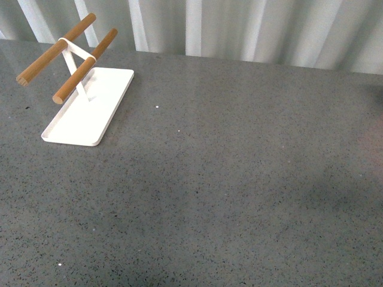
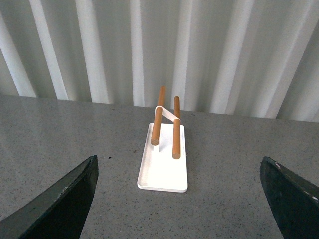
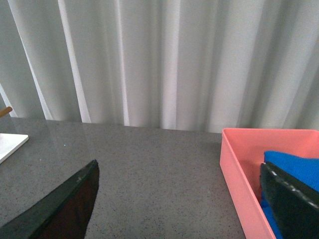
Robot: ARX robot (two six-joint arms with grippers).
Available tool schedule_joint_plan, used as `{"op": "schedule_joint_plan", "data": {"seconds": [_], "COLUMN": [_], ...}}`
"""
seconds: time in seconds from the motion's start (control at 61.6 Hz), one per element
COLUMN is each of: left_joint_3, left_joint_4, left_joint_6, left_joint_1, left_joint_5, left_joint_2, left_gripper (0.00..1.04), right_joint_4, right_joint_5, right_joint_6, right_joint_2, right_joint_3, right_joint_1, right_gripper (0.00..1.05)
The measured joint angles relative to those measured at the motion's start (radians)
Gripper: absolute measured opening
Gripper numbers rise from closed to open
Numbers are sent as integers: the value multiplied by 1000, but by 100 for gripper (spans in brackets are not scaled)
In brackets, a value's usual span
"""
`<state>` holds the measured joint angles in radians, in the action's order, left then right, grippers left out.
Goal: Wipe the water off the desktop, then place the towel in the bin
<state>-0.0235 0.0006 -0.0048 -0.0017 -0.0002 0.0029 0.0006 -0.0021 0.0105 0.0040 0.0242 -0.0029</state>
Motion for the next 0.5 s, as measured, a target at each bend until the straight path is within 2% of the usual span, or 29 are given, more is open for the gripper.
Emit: {"op": "schedule_joint_plan", "data": {"seconds": [0.032, 0.097, 0.503], "left_joint_3": [0, 0, 0], "left_joint_4": [0, 0, 0], "left_joint_6": [0, 0, 0], "left_joint_1": [0, 0, 0], "left_joint_5": [0, 0, 0], "left_joint_2": [0, 0, 0], "left_gripper": [98, 98, 98], "right_joint_4": [0, 0, 0], "right_joint_5": [0, 0, 0], "right_joint_6": [-1, 0, -1], "right_joint_2": [0, 0, 0], "right_joint_3": [0, 0, 0], "right_joint_1": [0, 0, 0], "right_gripper": [100, 97, 98]}}
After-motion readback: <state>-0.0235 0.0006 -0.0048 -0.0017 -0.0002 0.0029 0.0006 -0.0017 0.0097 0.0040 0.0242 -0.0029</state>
